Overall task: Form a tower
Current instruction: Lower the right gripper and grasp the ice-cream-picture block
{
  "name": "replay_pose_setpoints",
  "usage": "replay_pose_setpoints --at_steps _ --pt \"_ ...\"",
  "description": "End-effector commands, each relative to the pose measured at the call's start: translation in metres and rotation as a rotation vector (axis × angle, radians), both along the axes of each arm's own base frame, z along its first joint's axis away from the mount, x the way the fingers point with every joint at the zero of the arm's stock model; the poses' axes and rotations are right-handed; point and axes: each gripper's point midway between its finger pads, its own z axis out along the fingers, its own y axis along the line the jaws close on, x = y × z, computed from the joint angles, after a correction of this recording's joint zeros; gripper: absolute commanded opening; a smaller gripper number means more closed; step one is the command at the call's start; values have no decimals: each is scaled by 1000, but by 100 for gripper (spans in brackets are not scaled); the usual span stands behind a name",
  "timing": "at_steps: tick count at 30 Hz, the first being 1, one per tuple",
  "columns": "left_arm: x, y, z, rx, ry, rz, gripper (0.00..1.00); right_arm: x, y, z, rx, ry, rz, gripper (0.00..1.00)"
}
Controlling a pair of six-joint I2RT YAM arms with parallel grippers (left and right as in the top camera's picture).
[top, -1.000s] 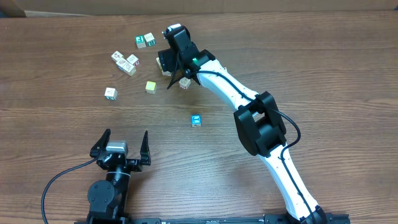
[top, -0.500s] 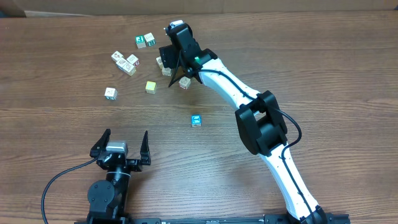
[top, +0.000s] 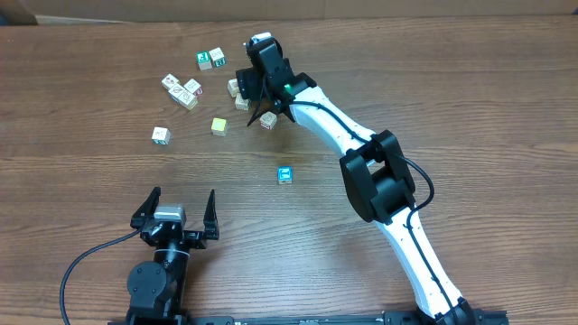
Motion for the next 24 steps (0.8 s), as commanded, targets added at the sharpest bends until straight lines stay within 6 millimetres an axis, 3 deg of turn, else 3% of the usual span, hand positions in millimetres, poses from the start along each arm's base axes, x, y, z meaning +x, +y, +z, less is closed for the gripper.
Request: replay_pose_setpoints --at_steps 1,8,19,21,24 --pt "0 0 1 14 -11 -6 100 2 -30 -22 -101 24 -73 85" --pt "0 0 1 14 -11 -6 99 3 -32 -5 -96 13 -74 85" --pt "0 0 1 14 -11 -6 99 5 -23 1 -55 0 -49 85" --pt "0 0 1 14 -11 -6 99 5 -21 1 -53 -3 -47 80" --pt "0 0 1 14 -11 -6 100 5 -21 3 -51 -5 -47 66"
